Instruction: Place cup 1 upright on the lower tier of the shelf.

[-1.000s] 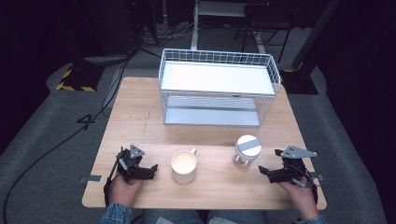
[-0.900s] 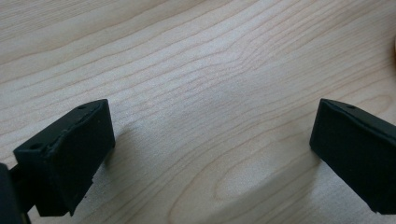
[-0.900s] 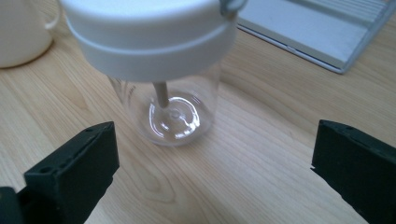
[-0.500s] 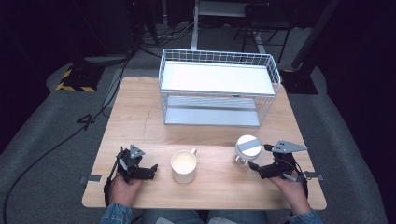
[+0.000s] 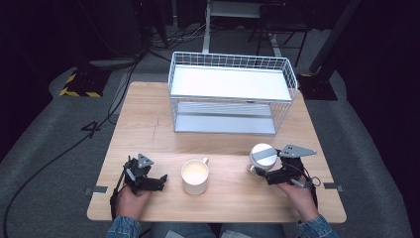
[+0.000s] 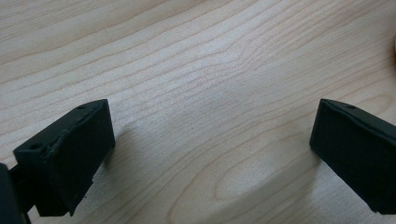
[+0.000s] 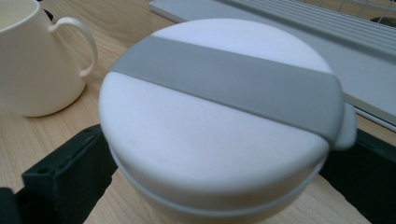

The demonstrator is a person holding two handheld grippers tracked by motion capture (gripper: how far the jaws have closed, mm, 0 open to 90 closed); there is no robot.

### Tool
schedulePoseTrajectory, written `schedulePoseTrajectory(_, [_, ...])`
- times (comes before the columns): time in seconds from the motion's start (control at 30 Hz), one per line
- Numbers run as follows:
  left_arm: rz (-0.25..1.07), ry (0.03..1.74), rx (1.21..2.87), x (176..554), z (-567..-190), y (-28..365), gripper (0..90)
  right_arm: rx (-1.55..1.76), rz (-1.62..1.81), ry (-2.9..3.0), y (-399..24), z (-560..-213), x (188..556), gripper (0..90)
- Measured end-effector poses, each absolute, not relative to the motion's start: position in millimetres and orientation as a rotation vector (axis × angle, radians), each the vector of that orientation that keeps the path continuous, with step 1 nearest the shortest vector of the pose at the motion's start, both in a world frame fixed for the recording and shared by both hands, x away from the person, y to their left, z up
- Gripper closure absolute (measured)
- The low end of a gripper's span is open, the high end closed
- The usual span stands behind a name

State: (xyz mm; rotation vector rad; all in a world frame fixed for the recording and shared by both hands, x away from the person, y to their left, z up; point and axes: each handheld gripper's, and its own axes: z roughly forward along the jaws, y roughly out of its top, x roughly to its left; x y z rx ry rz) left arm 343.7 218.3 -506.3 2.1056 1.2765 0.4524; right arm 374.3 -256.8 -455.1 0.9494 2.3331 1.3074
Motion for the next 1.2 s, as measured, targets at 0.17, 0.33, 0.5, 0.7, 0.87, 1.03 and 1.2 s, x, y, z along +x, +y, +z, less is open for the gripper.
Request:
schedulePoseTrajectory(0.17, [0.452,1.276,2.105,343.7,-506.3,218.3,0.4,0.967,1.328,2.317,-254.1,-456.1,377.8,0.0])
schedulePoseTrajectory(0.33, [0.452,1.276,2.106,343.7,-506.3,218.3,0.4,0.971,1.343,2.309,-254.2,-455.8,378.9,0.2])
schedulePoseTrajectory(0.5, [0.452,1.276,2.106,343.7,-506.3,218.3,0.4,0.954,1.363,2.317,-254.2,-455.7,378.7,6.0])
schedulePoseTrajectory(0.7, [0.452,1.276,2.105,343.7,-506.3,218.3,0.4,0.937,1.353,2.313,-253.5,-455.1,377.8,6.7])
schedulePoseTrajectory(0.87, [0.452,1.276,2.106,343.7,-506.3,218.3,0.4,0.928,1.353,2.314,-253.7,-455.1,377.9,6.9])
schedulePoseTrajectory(1.03, [0.452,1.276,2.105,343.7,-506.3,218.3,0.4,0.911,1.341,2.313,-252.4,-454.6,377.3,7.0])
schedulePoseTrajectory(1.2, [0.452,1.276,2.105,343.7,-506.3,218.3,0.4,0.908,1.348,2.308,-251.4,-453.0,377.3,7.1])
